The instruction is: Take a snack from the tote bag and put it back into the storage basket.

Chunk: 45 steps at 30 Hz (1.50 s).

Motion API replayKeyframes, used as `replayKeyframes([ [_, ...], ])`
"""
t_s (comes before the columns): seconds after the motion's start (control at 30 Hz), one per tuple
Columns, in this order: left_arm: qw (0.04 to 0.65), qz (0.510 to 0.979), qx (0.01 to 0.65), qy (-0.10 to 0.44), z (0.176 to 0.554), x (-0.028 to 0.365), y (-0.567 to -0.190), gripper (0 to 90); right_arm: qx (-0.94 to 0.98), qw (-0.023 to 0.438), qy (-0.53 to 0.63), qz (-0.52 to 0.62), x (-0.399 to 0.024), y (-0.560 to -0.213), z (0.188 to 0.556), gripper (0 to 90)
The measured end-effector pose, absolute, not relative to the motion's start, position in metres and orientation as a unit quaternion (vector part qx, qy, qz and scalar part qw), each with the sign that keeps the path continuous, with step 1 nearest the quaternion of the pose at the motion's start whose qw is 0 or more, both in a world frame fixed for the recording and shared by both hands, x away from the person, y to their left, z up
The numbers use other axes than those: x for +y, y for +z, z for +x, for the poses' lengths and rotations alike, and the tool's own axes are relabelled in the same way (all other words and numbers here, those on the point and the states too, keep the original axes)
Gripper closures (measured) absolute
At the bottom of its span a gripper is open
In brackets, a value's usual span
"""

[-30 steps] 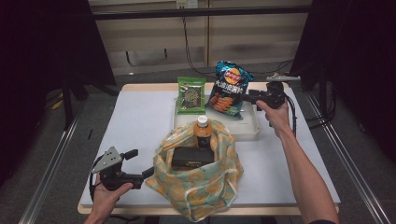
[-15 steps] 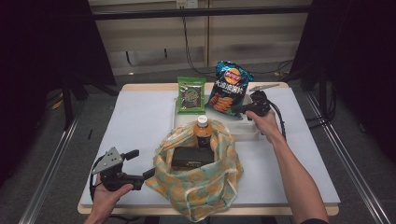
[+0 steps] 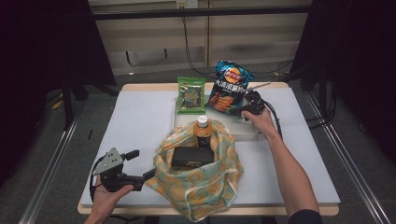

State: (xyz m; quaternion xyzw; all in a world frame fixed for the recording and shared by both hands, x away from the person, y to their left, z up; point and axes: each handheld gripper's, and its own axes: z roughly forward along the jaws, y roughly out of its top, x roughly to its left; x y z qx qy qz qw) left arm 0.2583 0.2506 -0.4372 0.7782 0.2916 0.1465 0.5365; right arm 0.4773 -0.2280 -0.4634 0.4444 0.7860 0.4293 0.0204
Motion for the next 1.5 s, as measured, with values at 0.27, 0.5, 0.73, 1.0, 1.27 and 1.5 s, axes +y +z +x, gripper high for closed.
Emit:
replayKeyframes([
  [0.27, 0.533, 0.778, 0.296, 0.148, 0.258, 0.251, -0.437, 6.6, 0.79, 0.033, 0.409, 0.456, -0.232, -0.465, 0.48, 90.0],
  [0.5, 0.538, 0.776, 0.296, 0.145, 0.259, 0.25, -0.438, 6.6, 0.778, 0.044, 0.411, 0.473, -0.241, -0.468, 0.482, 90.0],
  [0.73, 0.538, 0.777, 0.294, 0.145, 0.259, 0.252, -0.438, 6.7, 0.774, 0.061, 0.407, 0.481, -0.242, -0.468, 0.483, 90.0],
  [1.0, 0.534, 0.778, 0.298, 0.142, 0.259, 0.252, -0.438, 8.5, 0.773, 0.069, 0.44, 0.451, -0.238, -0.454, 0.465, 90.0],
  [1.27, 0.54, 0.774, 0.3, 0.136, 0.258, 0.254, -0.434, 21.0, 0.758, 0.069, 0.507, 0.404, -0.234, -0.432, 0.41, 75.2],
  [1.5, 0.55, 0.77, 0.295, 0.132, 0.259, 0.25, -0.426, 36.1, 0.765, 0.067, 0.526, 0.367, -0.218, -0.415, 0.364, 64.4],
])
